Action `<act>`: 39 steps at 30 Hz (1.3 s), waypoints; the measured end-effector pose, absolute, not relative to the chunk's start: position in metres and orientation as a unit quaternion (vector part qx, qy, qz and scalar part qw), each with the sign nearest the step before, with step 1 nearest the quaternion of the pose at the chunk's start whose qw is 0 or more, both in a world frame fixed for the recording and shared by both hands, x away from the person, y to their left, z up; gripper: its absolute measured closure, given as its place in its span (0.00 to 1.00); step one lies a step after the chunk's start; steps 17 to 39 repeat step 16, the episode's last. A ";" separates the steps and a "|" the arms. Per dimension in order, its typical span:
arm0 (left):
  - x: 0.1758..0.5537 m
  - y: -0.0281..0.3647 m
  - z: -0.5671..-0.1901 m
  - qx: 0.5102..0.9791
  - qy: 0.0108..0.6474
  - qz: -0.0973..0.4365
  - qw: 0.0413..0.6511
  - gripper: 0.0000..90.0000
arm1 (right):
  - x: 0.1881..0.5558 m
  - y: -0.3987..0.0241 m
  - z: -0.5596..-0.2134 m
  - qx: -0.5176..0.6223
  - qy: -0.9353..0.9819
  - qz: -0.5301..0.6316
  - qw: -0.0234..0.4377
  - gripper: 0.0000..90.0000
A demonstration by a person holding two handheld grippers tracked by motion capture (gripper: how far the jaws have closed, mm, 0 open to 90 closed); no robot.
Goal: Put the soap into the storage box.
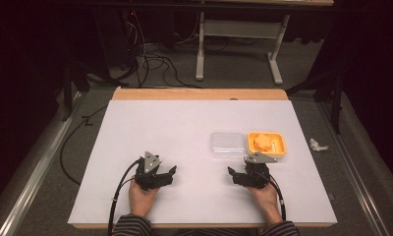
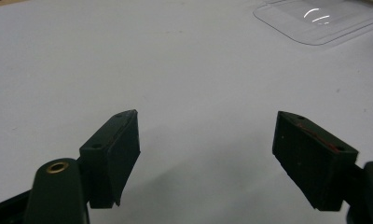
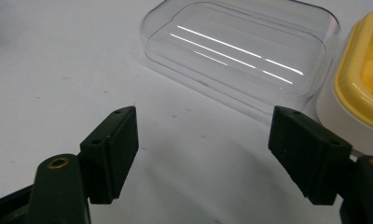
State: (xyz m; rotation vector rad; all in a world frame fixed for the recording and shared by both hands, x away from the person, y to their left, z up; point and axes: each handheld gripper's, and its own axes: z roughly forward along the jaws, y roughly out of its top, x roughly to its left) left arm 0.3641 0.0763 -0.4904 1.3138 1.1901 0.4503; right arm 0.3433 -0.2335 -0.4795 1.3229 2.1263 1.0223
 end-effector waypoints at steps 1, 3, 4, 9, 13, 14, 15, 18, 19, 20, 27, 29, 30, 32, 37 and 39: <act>0.364 0.076 -0.490 0.568 0.516 0.195 0.611 0.26 | 0.343 -0.234 -0.479 0.477 0.766 0.371 0.220 0.27; 0.364 0.076 -0.490 0.568 0.516 0.195 0.610 0.27 | 0.341 -0.235 -0.479 0.486 0.756 0.375 0.227 0.28; 0.364 0.076 -0.490 0.568 0.516 0.194 0.611 0.27 | 0.341 -0.236 -0.479 0.489 0.753 0.377 0.227 0.28; 0.364 0.076 -0.490 0.568 0.515 0.194 0.612 0.27 | 0.339 -0.235 -0.480 0.480 0.754 0.379 0.242 0.27; 0.364 0.076 -0.490 0.568 0.516 0.192 0.611 0.27 | 0.337 -0.231 -0.480 0.463 0.762 0.374 0.254 0.30; 0.364 0.076 -0.490 0.567 0.517 0.192 0.611 0.27 | 0.335 -0.229 -0.480 0.459 0.765 0.369 0.261 0.30; 0.364 0.076 -0.490 0.568 0.517 0.193 0.611 0.27 | 0.335 -0.229 -0.480 0.458 0.765 0.368 0.263 0.30; 0.364 0.076 -0.490 0.568 0.517 0.194 0.611 0.27 | 0.335 -0.229 -0.480 0.458 0.765 0.368 0.263 0.30; 0.364 0.076 -0.490 0.568 0.517 0.194 0.611 0.27 | 0.335 -0.229 -0.480 0.458 0.765 0.368 0.263 0.30; 0.364 0.076 -0.490 0.568 0.517 0.194 0.611 0.27 | 0.335 -0.229 -0.480 0.458 0.765 0.368 0.263 0.30; 0.364 0.076 -0.490 0.568 0.517 0.194 0.611 0.27 | 0.335 -0.229 -0.480 0.458 0.765 0.368 0.263 0.30; 0.364 0.076 -0.490 0.568 0.517 0.194 0.611 0.27 | 0.335 -0.229 -0.480 0.458 0.765 0.368 0.263 0.30; 0.364 0.076 -0.490 0.568 0.517 0.194 0.611 0.27 | 0.335 -0.229 -0.480 0.458 0.765 0.368 0.263 0.30; 0.364 0.076 -0.490 0.568 0.517 0.194 0.611 0.27 | 0.335 -0.229 -0.480 0.458 0.765 0.368 0.263 0.30; 0.364 0.076 -0.490 0.568 0.517 0.194 0.611 0.27 | 0.335 -0.229 -0.480 0.458 0.765 0.368 0.263 0.30; 0.364 0.076 -0.490 0.568 0.517 0.194 0.611 0.27 | 0.335 -0.229 -0.480 0.458 0.765 0.368 0.263 0.30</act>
